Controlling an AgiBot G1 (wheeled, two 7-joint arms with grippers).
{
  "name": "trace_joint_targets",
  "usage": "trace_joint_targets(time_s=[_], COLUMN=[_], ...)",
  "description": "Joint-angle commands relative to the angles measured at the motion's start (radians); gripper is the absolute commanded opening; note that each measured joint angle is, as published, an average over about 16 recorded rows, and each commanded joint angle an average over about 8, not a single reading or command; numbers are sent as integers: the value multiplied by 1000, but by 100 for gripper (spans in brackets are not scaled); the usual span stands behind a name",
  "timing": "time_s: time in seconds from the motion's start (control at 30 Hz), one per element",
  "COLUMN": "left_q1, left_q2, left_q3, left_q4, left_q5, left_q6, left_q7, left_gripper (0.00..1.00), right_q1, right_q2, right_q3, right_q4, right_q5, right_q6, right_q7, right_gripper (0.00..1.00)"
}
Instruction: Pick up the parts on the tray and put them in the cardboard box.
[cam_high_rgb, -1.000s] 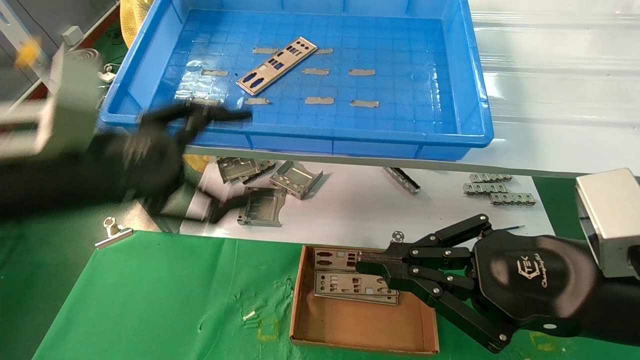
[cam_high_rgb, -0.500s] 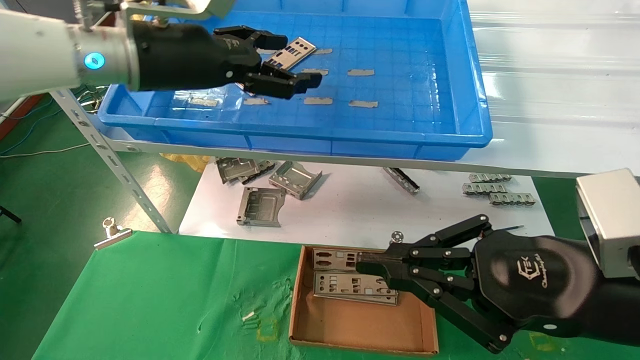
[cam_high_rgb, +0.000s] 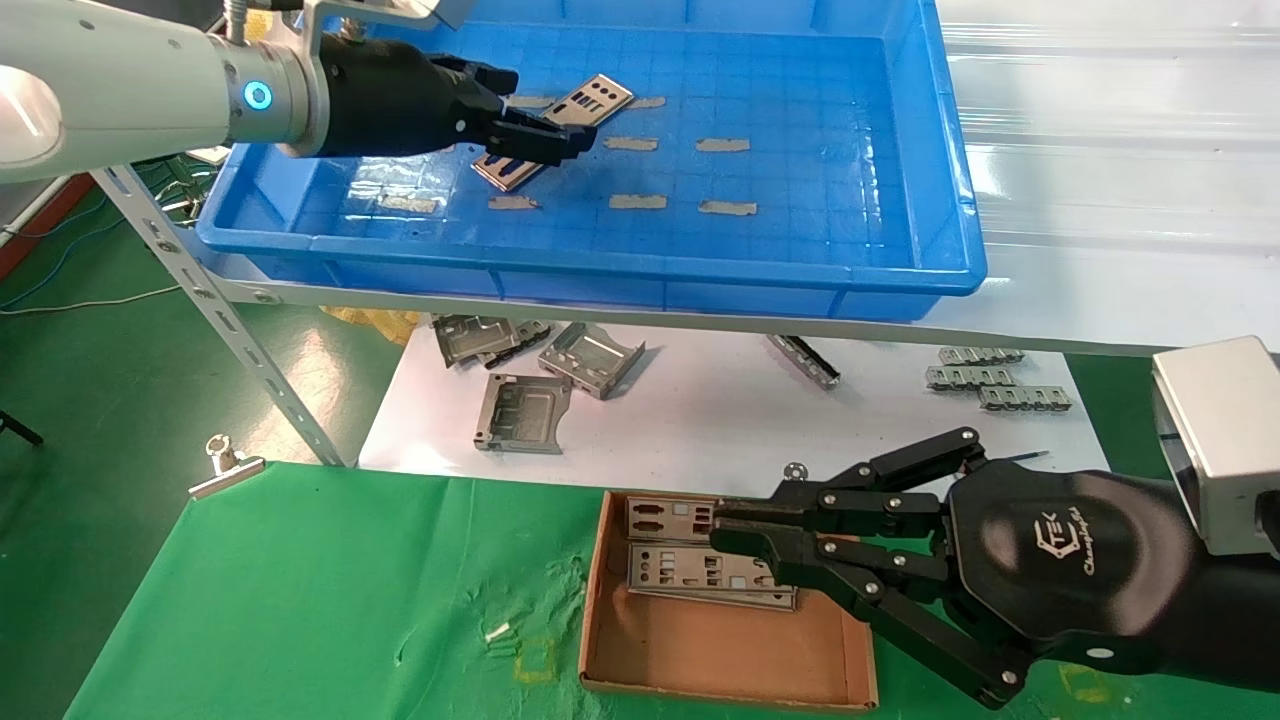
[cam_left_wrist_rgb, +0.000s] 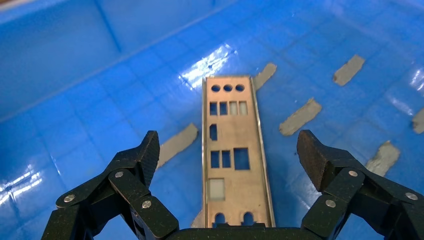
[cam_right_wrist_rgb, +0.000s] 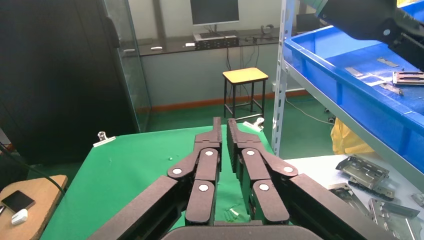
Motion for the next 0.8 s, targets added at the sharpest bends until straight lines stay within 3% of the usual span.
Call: trace_joint_targets(time_s=[0.03, 0.13, 0.17, 0.37, 0.43, 0.8], left_q1=[-5, -3, -2, 5, 6, -2], left_q2=[9, 10, 10, 4, 1, -8], left_q3=[7, 8, 7, 2, 1, -3], left_q4=[20, 25, 26, 22, 20, 41], left_q5=[9, 8, 6, -6, -9, -19], left_q6=[-8, 2, 6, 45, 61, 136], left_q7=[-5, -6, -4, 22, 35, 96], left_gripper=[100, 98, 90, 17, 2, 0], right_q1=[0, 0, 0, 0, 0, 0], right_q2=[0, 0, 0, 0, 0, 0], right_q3=[0, 0, 0, 0, 0, 0], right_q4=[0, 0, 0, 0, 0, 0], right_q5=[0, 0, 0, 0, 0, 0], right_q6=[0, 0, 0, 0, 0, 0], right_q7=[0, 0, 0, 0, 0, 0], right_gripper=[100, 100, 100, 100, 100, 100])
